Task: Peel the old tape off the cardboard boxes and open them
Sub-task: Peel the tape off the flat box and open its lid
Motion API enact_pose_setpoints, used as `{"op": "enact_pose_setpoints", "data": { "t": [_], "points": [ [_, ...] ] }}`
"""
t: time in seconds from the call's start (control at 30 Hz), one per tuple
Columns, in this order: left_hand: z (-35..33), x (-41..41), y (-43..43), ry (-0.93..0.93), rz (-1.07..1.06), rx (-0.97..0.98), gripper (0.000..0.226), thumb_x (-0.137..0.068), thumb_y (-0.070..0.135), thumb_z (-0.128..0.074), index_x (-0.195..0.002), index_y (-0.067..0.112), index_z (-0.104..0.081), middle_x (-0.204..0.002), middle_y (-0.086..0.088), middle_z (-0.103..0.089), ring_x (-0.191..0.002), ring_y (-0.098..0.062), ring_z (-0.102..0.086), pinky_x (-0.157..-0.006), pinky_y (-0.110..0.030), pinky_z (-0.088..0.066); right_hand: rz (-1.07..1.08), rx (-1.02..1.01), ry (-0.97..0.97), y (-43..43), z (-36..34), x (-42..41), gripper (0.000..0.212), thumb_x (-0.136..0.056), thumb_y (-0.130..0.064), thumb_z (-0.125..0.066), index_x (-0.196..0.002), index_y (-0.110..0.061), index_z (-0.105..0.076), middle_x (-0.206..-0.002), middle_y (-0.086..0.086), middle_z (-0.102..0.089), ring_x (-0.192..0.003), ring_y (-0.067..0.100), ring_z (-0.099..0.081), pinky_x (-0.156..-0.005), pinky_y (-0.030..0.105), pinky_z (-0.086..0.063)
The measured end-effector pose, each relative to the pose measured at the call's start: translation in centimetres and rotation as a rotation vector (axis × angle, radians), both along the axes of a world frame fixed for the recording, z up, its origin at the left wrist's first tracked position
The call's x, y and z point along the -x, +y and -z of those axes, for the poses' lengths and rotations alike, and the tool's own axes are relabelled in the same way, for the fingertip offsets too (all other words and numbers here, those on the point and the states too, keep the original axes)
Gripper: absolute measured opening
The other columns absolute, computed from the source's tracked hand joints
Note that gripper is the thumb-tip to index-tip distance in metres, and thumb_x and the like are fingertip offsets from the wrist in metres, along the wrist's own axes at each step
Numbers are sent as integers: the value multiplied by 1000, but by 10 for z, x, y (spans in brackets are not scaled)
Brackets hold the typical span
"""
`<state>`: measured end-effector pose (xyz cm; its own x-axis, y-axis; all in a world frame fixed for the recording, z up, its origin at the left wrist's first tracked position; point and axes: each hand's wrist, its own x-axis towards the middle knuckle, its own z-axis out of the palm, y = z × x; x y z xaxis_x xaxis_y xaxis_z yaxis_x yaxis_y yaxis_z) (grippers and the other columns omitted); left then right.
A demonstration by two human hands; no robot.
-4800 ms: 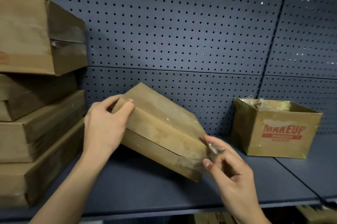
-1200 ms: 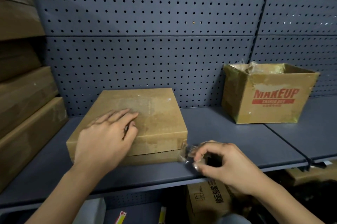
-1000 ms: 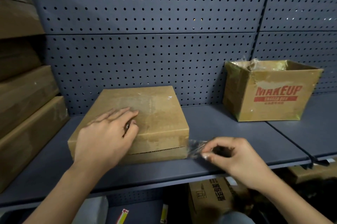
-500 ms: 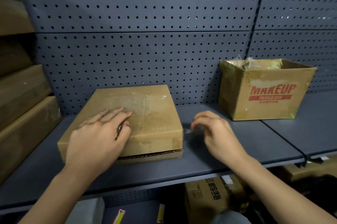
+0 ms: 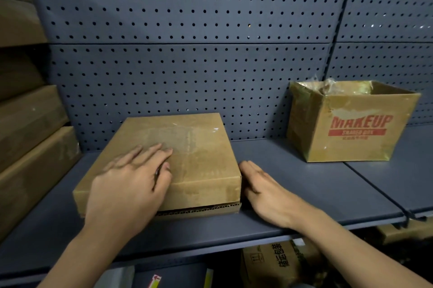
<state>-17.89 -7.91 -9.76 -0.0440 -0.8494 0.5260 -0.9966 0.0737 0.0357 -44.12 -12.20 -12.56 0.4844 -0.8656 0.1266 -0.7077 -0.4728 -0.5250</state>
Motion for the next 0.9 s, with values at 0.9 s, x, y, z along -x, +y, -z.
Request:
{"op": "enact_pose_setpoints", "data": {
  "t": [0.9],
  "points": [
    [-9,-55,8,50,271,-154,51,-96,58,-15,-136,56,-47,-141,38,-40,-137,0,-39,-101,-27,-39,-153,253,3,3,1,10,2,-96,-22,-55,-96,-21,-56,-97,-6,-35,-95,6,-40,-82,16,-32]
  ]
}}
